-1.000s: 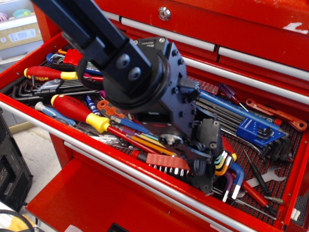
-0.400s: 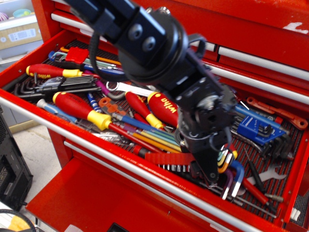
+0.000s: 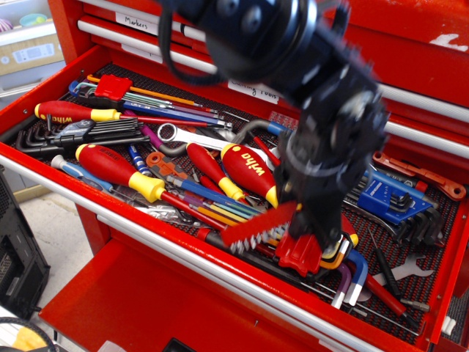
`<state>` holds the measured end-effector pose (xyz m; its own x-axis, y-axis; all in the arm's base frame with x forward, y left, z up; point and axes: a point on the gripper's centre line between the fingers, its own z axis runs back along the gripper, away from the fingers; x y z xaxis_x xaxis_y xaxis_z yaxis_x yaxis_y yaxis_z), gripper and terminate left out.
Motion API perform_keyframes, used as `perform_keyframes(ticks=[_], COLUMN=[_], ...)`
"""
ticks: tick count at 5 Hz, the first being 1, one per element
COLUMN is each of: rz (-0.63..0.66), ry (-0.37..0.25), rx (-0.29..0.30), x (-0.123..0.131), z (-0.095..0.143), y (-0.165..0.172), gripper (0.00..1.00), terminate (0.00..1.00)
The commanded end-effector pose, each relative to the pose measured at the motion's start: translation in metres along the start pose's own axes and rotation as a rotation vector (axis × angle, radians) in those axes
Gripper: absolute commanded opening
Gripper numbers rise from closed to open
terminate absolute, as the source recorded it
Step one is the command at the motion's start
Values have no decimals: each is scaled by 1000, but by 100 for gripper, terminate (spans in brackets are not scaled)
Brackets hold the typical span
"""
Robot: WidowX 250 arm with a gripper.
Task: Pick up bit holder
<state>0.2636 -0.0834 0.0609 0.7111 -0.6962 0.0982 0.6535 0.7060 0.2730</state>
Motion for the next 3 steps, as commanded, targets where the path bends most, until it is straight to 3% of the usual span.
perform_keyframes(ticks=[1, 2, 3], rz=[-76, -118, -156], ry=[39, 78, 101], rx=[95, 136, 119], x=[18, 24, 28], z=[65, 94, 114], y=[33, 50, 64], gripper=[0, 0, 0], terminate=[0, 0, 100])
